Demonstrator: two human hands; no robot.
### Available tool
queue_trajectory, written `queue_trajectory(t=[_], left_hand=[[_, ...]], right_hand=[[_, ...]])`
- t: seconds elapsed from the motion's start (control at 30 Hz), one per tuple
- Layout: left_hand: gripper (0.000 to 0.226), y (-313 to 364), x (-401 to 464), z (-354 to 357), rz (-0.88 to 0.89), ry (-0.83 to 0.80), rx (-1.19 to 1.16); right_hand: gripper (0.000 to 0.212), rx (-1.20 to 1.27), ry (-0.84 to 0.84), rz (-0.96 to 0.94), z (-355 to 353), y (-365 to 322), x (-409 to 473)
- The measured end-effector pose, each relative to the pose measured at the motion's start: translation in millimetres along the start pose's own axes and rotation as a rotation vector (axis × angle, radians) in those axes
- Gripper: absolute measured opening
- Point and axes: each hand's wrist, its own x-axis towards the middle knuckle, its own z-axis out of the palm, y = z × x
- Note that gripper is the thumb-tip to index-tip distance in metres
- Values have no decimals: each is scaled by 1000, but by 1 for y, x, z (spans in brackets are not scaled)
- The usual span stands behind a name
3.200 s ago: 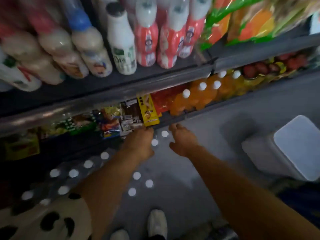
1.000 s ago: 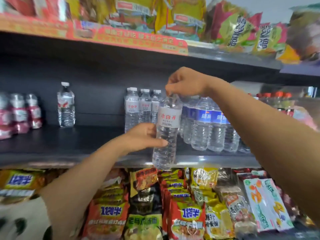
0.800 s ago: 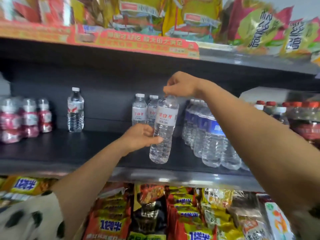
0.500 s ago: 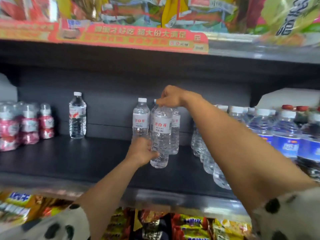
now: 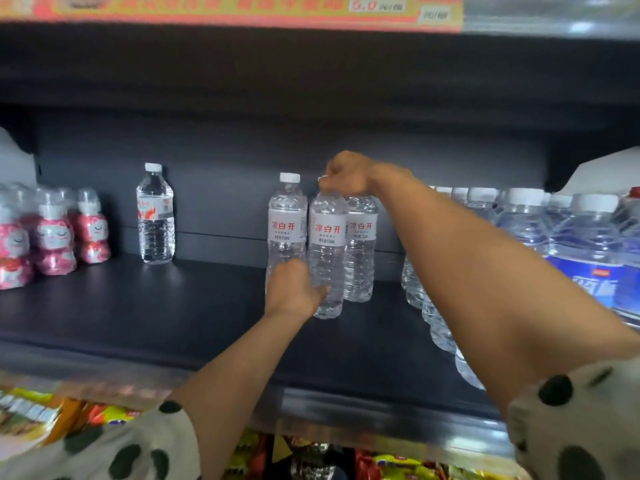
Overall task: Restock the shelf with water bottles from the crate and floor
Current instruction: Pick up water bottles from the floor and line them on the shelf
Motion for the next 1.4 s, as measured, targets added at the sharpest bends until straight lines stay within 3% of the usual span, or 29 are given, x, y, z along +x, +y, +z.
queue_trajectory(t=[0.17, 0.43, 0.73, 0.9, 1.07, 1.2, 1.4], left_hand=[[41, 1, -1, 1, -15, 34, 29], [31, 2, 1, 2, -32, 44, 19], [37, 4, -1, -4, -14, 10, 37], [23, 13, -17, -31, 46, -3, 37], [21, 18, -57, -59, 146, -111, 51], [36, 22, -105, -71, 289, -273, 117], [26, -9, -203, -60, 512, -482, 321]], right_hand=[[24, 47, -23, -7, 2, -1, 3], [26, 74, -29, 4, 2, 0, 2], [55, 60, 10, 53, -7, 2, -21], [43, -69, 29, 79, -8, -4, -65], [34, -253, -101, 118, 5, -29, -155], [25, -253, -198, 197, 27, -52, -230], [42, -285, -299, 302, 85, -75, -346]])
